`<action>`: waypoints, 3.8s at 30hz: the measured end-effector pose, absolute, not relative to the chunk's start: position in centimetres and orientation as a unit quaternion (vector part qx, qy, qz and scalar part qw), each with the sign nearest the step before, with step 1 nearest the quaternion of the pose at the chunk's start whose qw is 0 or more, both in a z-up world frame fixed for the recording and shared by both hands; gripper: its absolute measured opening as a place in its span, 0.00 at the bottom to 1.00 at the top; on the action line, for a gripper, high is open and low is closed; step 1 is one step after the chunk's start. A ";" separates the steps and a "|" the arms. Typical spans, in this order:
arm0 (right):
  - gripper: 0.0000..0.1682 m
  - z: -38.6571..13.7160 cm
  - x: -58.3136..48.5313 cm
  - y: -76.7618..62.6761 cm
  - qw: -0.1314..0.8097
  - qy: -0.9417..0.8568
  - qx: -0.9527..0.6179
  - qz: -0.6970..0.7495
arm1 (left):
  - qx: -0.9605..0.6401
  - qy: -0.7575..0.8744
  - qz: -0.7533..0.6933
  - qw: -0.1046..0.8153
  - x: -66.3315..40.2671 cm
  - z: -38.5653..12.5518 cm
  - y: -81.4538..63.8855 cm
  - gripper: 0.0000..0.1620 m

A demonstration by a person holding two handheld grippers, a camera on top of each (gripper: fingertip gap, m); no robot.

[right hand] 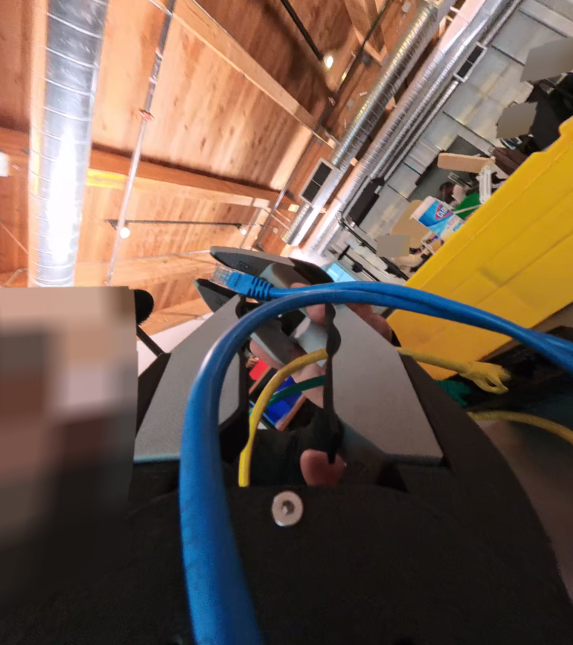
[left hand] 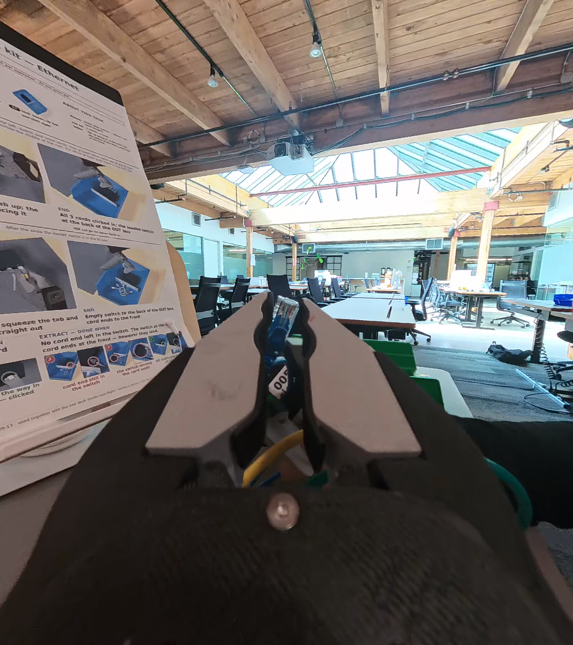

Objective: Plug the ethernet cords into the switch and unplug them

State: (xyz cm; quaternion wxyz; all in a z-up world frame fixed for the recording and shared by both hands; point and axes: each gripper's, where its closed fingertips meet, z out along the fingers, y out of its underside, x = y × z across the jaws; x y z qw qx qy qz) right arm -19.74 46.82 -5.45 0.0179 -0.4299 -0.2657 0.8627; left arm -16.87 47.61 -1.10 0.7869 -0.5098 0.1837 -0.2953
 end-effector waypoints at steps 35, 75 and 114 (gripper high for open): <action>0.01 -4.8 -17.2 53.3 0.351 -0.270 -0.512 0.736 | -0.620 0.288 -0.057 0.728 -16.9 -6.1 49.9 0.20; 0.06 -2.9 -17.5 47.0 0.353 -0.423 -0.411 0.726 | -0.569 0.158 -0.572 0.569 -16.1 -3.9 47.1 0.07; 0.07 -4.8 -17.0 51.6 0.402 -0.398 -0.474 0.675 | -0.832 0.287 -0.080 0.468 -23.7 -11.4 45.0 0.50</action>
